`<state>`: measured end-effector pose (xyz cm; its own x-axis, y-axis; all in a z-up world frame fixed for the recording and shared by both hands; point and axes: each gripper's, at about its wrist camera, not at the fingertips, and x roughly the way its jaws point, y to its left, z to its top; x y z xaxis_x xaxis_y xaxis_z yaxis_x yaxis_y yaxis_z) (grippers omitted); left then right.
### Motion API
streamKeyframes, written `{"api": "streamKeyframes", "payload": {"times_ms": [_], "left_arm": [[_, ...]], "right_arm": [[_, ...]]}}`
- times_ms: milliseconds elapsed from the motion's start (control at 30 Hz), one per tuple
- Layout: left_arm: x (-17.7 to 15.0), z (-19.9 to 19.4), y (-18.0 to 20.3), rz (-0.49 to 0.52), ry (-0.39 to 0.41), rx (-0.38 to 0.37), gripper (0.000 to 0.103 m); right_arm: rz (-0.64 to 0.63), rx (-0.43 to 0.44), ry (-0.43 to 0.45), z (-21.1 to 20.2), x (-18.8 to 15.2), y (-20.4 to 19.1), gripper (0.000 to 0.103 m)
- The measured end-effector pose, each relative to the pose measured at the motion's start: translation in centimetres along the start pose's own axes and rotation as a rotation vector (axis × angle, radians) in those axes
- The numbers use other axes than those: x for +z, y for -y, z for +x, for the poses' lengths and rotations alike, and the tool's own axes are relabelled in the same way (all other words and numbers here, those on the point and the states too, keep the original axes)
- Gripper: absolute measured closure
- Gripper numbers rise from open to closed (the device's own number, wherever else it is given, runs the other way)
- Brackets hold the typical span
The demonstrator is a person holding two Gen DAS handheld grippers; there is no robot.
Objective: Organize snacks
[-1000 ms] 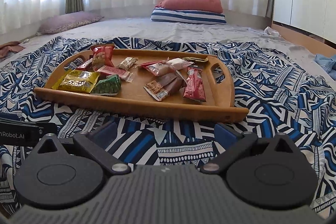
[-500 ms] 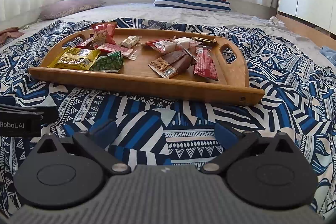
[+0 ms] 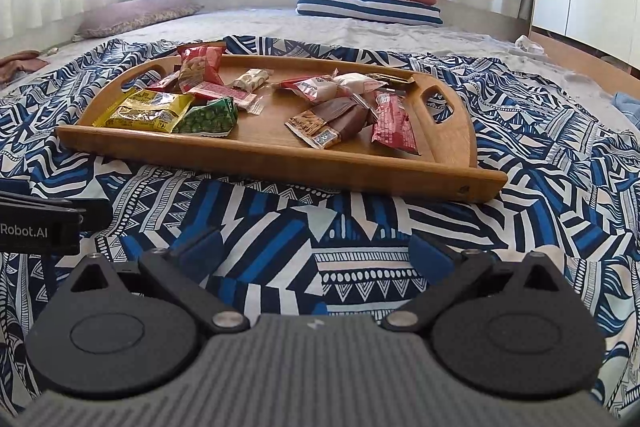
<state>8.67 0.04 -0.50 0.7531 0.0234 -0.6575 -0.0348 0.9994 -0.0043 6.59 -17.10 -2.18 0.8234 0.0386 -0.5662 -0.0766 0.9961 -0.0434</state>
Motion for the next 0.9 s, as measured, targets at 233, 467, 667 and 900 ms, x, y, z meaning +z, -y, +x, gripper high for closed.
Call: {"api": "streamKeyframes", "payload": {"times_ms": [233, 467, 667, 900], "left_arm": [[-0.17, 0.00, -0.01, 0.012, 0.016, 0.004, 0.000], [-0.06, 0.03, -0.10, 0.007, 0.009, 0.000, 0.000], [-0.07, 0.03, -0.11, 0.006, 0.008, -0.001, 0.000], [-0.05, 0.04, -0.12, 0.007, 0.009, 0.000, 0.000]], "right_arm": [[-0.001, 0.002, 0.002, 0.01, -0.01, -0.03, 0.000], [-0.001, 0.002, 0.002, 0.02, -0.01, -0.03, 0.000], [0.000, 0.002, 0.003, 0.01, -0.03, -0.02, 0.000], [-0.001, 0.002, 0.003, 0.00, -0.04, -0.02, 0.000]]}}
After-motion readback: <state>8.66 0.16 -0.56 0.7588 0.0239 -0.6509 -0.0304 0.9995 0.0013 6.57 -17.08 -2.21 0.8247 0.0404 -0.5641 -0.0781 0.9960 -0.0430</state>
